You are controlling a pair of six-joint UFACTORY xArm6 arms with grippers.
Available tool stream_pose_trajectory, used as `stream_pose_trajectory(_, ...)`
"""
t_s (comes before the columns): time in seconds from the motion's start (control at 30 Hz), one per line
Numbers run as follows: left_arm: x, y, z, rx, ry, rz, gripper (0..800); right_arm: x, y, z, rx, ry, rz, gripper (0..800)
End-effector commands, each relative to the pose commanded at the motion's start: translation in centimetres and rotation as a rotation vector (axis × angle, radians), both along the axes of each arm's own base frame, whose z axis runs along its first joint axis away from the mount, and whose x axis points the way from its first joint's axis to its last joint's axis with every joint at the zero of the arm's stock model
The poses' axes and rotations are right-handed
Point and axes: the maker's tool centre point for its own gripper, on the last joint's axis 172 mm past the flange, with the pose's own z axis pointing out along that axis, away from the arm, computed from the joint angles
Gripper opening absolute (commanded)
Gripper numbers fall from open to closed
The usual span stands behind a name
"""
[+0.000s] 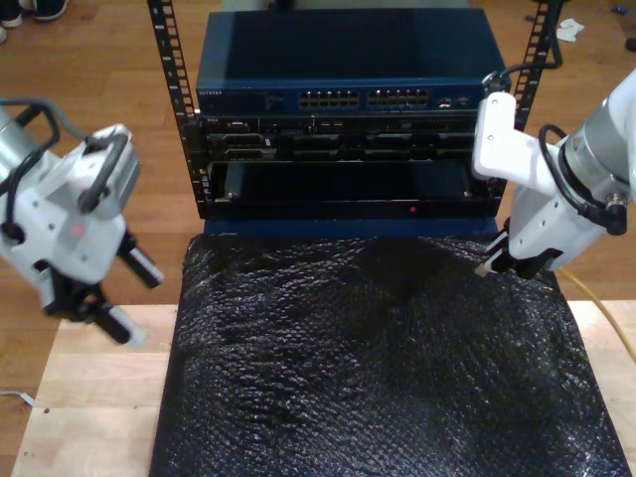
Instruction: Grab the cable and plug it in
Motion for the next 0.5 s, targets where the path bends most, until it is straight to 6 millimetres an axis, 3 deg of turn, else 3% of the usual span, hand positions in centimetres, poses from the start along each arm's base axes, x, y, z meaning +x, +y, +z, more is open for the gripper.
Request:
stream_pose_trajectory(0.3,-3.1,7.1,-3.3,-0.049,-0.065,0.002,800,-0.2,-0.3,-1.8,-0.023,0.033,0.003,0)
stream_pose_trajectory(0.5,-7.7,11.5,-5.8,-0.029,-0.035,-0.054,800,0.2,-0.6,-2.6,-0.036,0.024,0.004,0)
